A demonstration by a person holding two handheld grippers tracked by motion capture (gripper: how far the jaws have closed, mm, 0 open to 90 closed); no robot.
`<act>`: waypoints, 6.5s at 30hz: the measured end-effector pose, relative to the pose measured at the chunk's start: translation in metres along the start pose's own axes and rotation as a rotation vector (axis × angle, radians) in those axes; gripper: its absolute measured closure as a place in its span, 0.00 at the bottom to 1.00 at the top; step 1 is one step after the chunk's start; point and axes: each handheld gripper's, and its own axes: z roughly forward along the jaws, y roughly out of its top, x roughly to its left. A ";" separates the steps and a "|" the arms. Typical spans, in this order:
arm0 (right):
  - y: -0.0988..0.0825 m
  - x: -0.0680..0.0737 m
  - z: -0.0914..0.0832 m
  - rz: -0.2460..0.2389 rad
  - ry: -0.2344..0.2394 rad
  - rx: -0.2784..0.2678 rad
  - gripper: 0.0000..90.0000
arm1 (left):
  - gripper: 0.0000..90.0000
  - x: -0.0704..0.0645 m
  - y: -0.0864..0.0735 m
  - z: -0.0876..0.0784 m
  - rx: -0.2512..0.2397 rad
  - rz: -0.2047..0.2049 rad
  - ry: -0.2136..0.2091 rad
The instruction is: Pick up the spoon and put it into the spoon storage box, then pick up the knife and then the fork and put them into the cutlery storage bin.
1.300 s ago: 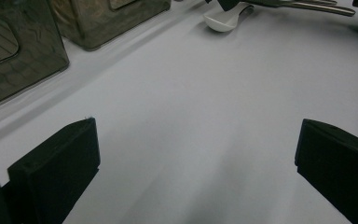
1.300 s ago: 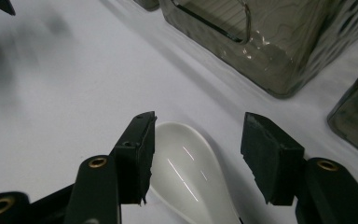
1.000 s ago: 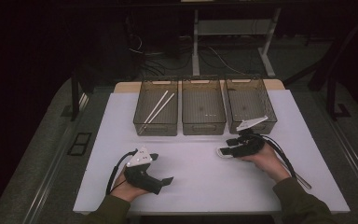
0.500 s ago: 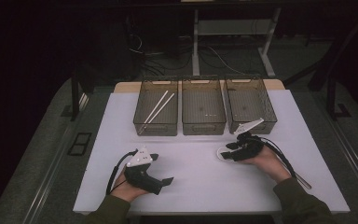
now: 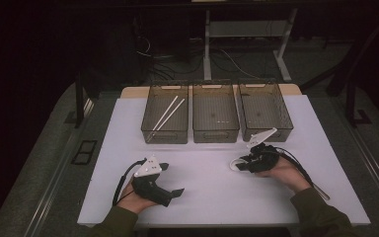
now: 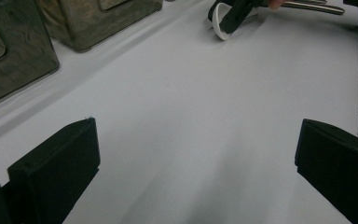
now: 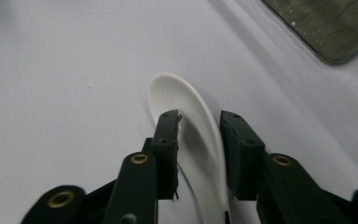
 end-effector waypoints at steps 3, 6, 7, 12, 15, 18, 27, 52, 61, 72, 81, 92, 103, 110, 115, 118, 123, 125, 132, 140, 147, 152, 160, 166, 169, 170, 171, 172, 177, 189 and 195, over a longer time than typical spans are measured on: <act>0.000 -0.001 -0.001 -0.007 0.007 -0.005 0.83 | 0.00 0.001 -0.001 0.000 -0.002 0.010 -0.011; 0.000 -0.001 -0.003 -0.007 0.017 -0.010 0.87 | 0.00 0.003 -0.001 0.000 -0.001 0.016 -0.022; 0.000 -0.001 -0.003 -0.010 0.017 -0.011 0.88 | 0.00 0.003 -0.002 -0.001 -0.005 0.015 -0.027; 0.000 -0.001 -0.004 -0.014 0.028 -0.011 0.90 | 0.00 0.005 -0.003 -0.002 -0.018 0.016 -0.038; 0.000 -0.001 -0.004 -0.017 0.025 -0.010 0.91 | 0.00 0.005 -0.003 -0.002 -0.014 0.023 -0.044; 0.002 -0.001 -0.005 -0.015 0.016 -0.023 0.91 | 0.00 0.005 -0.005 -0.001 -0.012 0.022 -0.047; 0.009 -0.003 -0.022 0.011 0.011 -0.126 0.91 | 0.00 0.004 -0.005 0.000 -0.013 0.020 -0.048; 0.090 -0.027 -0.065 -0.003 -0.086 -0.275 0.91 | 0.00 0.002 -0.004 0.001 -0.014 0.017 -0.055; 0.124 -0.040 -0.051 -0.005 -0.114 -0.288 0.91 | 0.00 0.001 -0.003 0.001 -0.016 0.017 -0.059; 0.149 -0.052 -0.014 0.009 -0.135 -0.281 0.91 | 0.00 0.001 -0.003 0.001 -0.019 0.026 -0.067; 0.147 -0.058 0.013 0.026 -0.154 -0.220 0.91 | 0.00 0.001 -0.003 0.001 -0.024 0.023 -0.069; 0.142 -0.052 0.035 0.017 -0.131 -0.135 0.90 | 0.00 0.000 -0.003 0.001 -0.020 0.024 -0.071; 0.139 -0.047 0.040 0.025 -0.084 -0.073 0.78 | 0.00 0.000 -0.003 0.001 -0.019 0.027 -0.073; 0.139 -0.045 0.022 0.040 -0.055 -0.165 0.68 | 0.00 0.000 -0.002 0.001 -0.022 0.033 -0.071; 0.136 -0.039 0.005 0.070 -0.030 -0.227 0.54 | 0.00 0.000 -0.002 0.001 -0.018 0.030 -0.071; 0.133 -0.034 -0.005 0.081 -0.013 -0.249 0.49 | 0.00 0.000 -0.002 0.001 -0.020 0.027 -0.068; 0.127 -0.026 -0.022 0.075 -0.001 -0.273 0.44 | 0.00 -0.001 -0.003 0.001 -0.018 0.021 -0.068; 0.123 -0.023 -0.026 0.078 -0.004 -0.276 0.44 | 0.00 -0.001 -0.003 0.001 -0.019 0.021 -0.068; 0.102 -0.013 -0.041 0.080 -0.008 -0.291 0.43 | 0.00 -0.001 -0.002 0.002 -0.020 0.024 -0.068; 0.074 -0.002 -0.054 0.096 -0.017 -0.294 0.42 | 0.00 -0.002 -0.002 0.003 -0.019 0.023 -0.067; 0.053 0.003 -0.063 0.096 -0.024 -0.305 0.42 | 0.00 -0.002 -0.002 0.002 -0.023 0.020 -0.065; 0.036 0.003 -0.069 0.113 -0.035 -0.303 0.42 | 0.00 -0.002 -0.002 0.002 -0.020 0.023 -0.063; 0.004 -0.001 -0.078 0.146 -0.068 -0.284 0.42 | 0.00 -0.002 -0.002 0.000 -0.026 0.020 -0.058; -0.020 -0.009 -0.088 0.195 -0.108 -0.271 0.47 | 0.00 -0.001 -0.003 0.000 -0.030 0.016 -0.058; -0.033 -0.015 -0.092 0.221 -0.137 -0.257 0.50 | 0.00 -0.001 -0.002 0.000 -0.029 0.016 -0.058; -0.037 -0.017 -0.093 0.226 -0.149 -0.251 0.51 | 0.00 -0.002 -0.002 0.000 -0.030 0.015 -0.058; -0.041 -0.019 -0.094 0.231 -0.156 -0.243 0.52 | 0.00 -0.002 -0.002 0.000 -0.029 0.015 -0.058; -0.045 -0.021 -0.095 0.239 -0.164 -0.235 0.53 | 0.00 -0.002 -0.002 0.000 -0.029 0.016 -0.058; -0.063 -0.025 -0.099 0.267 -0.188 -0.200 0.59 | 0.00 -0.002 -0.002 0.000 -0.028 0.017 -0.056; -0.094 -0.030 -0.109 0.296 -0.276 -0.065 0.76 | 0.00 -0.002 -0.002 0.000 -0.028 0.021 -0.057; -0.095 -0.033 -0.110 0.296 -0.285 0.057 0.78 | 0.00 -0.003 -0.002 0.000 -0.028 0.018 -0.058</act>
